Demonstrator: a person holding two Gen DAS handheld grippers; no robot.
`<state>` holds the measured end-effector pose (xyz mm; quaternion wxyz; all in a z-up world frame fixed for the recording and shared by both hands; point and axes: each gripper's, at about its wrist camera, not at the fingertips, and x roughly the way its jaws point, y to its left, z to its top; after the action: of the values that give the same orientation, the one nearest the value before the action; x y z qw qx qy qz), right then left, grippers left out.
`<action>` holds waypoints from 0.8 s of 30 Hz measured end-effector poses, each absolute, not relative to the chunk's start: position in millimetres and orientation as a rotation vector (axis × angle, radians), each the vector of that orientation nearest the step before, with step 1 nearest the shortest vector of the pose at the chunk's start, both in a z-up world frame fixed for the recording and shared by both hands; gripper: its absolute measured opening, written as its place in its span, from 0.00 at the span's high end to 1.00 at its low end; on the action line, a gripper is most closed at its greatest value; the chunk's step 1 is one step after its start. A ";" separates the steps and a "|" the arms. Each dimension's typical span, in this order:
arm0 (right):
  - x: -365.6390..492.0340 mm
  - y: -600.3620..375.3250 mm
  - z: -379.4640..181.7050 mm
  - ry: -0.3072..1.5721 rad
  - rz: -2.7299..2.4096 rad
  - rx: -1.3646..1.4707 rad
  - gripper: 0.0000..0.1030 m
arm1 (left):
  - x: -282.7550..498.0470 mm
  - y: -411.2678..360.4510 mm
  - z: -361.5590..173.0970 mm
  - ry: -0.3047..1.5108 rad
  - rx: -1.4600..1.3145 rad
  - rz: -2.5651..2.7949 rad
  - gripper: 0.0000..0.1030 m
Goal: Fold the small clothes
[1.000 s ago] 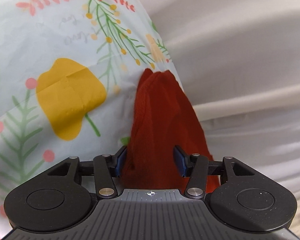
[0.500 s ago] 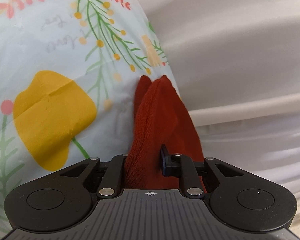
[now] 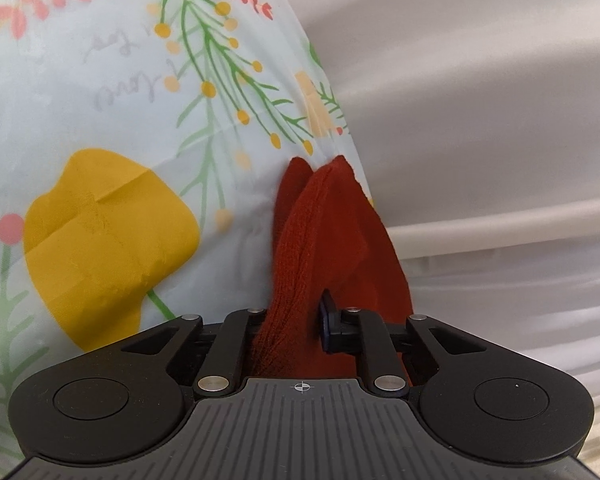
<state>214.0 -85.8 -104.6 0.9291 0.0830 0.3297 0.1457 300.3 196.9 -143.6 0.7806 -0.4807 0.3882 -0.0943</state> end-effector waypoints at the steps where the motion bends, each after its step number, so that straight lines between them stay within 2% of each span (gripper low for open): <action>1: 211.8 -90.8 -104.3 0.678 0.293 0.191 0.85 | 300.7 194.8 -137.7 0.842 -1.009 -0.197 0.85; 6: 193.2 -125.6 -94.6 0.638 0.261 0.304 0.85 | 297.1 166.1 -88.3 0.804 -0.784 -0.217 0.87; 12: 171.4 -178.8 -76.5 0.556 0.156 0.412 0.85 | 296.8 87.4 -31.3 0.733 -0.593 -0.367 0.87; 20: 151.0 -223.4 -68.6 0.499 0.057 0.487 0.85 | 298.1 -11.8 -71.4 0.847 -0.407 -0.406 0.87; 23: 147.5 -232.7 -70.4 0.505 0.050 0.501 0.85 | 289.2 -21.2 -78.2 0.844 -0.375 -0.473 0.74; 24: 147.3 -234.4 -70.7 0.507 0.052 0.503 0.85 | 285.5 -20.2 -76.9 0.833 -0.363 -0.508 0.62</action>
<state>147.3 -234.4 -70.7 0.9366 0.2461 0.2480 0.0257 285.5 -20.2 -76.9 0.8675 -0.1736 0.3980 -0.2429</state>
